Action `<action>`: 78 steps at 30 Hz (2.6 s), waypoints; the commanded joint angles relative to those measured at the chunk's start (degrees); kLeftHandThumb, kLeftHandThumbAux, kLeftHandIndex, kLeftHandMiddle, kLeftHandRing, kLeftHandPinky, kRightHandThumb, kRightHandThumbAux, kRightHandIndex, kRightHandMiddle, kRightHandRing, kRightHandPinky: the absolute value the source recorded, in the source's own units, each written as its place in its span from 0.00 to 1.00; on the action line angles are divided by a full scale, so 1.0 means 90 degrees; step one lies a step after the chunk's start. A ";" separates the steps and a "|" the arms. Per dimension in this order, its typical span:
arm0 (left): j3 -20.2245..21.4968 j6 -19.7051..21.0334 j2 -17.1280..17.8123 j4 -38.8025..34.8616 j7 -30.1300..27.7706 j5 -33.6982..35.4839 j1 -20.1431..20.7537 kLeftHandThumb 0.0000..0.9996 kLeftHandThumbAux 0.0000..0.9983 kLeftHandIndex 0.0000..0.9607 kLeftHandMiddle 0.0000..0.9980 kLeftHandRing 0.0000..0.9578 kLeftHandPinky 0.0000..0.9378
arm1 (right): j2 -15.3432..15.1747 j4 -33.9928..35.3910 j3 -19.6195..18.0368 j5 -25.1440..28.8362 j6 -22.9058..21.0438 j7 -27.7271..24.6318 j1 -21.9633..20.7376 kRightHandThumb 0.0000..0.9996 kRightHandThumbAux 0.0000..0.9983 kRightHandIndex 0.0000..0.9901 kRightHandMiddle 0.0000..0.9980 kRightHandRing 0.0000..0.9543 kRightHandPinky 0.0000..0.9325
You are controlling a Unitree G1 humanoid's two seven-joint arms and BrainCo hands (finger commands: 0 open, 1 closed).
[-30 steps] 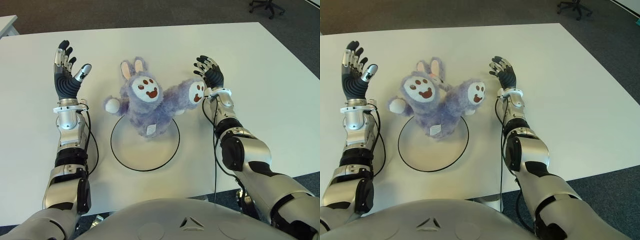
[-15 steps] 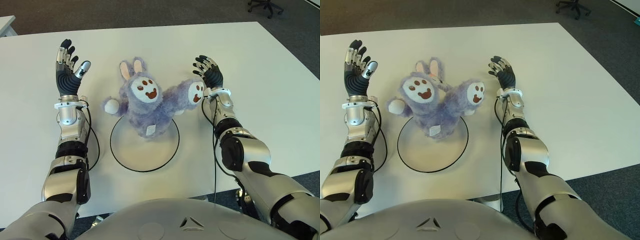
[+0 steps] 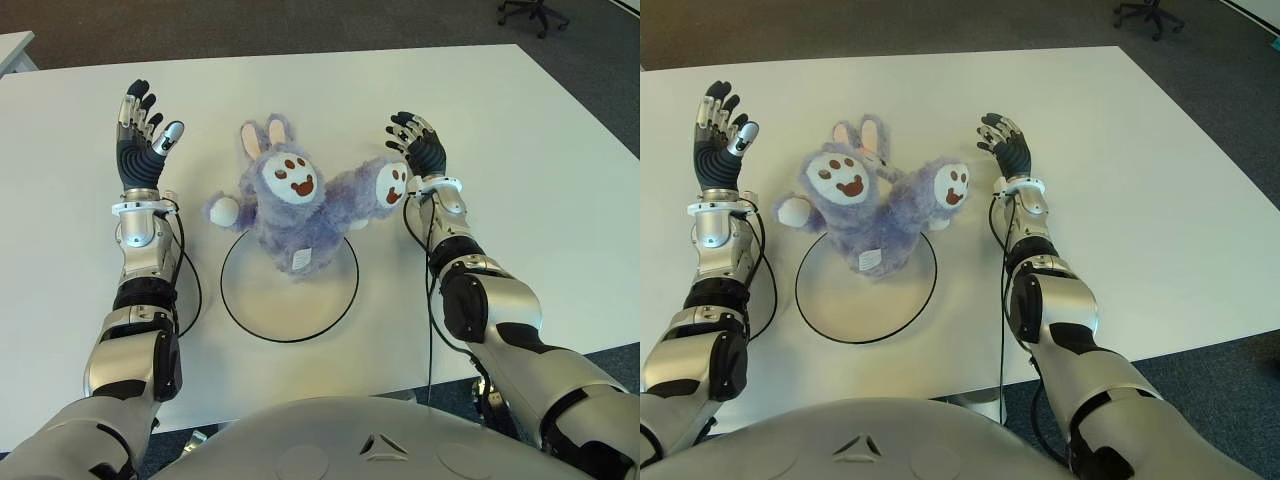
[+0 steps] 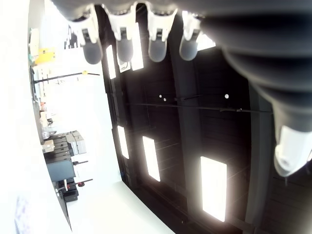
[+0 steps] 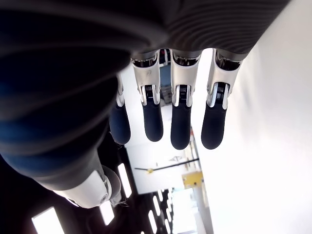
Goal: Put the doll into the plate.
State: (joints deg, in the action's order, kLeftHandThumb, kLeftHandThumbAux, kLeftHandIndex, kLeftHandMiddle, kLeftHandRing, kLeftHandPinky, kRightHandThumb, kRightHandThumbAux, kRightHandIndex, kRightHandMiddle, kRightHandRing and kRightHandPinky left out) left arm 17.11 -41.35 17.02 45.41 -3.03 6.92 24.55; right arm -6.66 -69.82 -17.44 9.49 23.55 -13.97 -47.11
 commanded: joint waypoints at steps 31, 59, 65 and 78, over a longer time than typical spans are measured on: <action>-0.0058 0.0642 -0.0311 0.0640 0.0084 0.0041 -0.0052 0.00 0.53 0.02 0.07 0.08 0.11 | 0.0166 -0.0227 0.0003 0.0015 -0.0161 0.0067 0.0425 0.47 0.74 0.24 0.23 0.27 0.34; -0.0216 0.1231 -0.0509 0.0438 0.0087 -0.0047 -0.0290 0.00 0.53 0.05 0.07 0.08 0.09 | 0.0166 -0.0230 0.0003 0.0019 -0.0153 0.0058 0.0441 0.47 0.75 0.23 0.22 0.26 0.34; -0.0220 0.1298 -0.0558 0.0409 0.0044 0.0021 -0.0335 0.00 0.54 0.04 0.07 0.08 0.09 | 0.0172 -0.0229 0.0000 0.0023 -0.0161 0.0062 0.0449 0.48 0.75 0.24 0.23 0.26 0.34; -0.0266 0.1493 -0.0593 0.0606 0.0014 0.0059 -0.0357 0.00 0.52 0.03 0.10 0.10 0.09 | 0.0201 -0.0229 0.0005 0.0028 -0.0179 -0.0001 0.0463 0.52 0.76 0.24 0.23 0.26 0.32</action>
State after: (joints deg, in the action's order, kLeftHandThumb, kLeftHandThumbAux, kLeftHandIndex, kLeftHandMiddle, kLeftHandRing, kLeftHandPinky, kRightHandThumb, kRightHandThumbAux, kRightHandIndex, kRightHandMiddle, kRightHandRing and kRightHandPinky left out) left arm 15.70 -29.37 14.12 47.68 -2.13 7.89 25.38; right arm -6.09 -69.77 -17.25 9.42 23.66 -13.92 -46.60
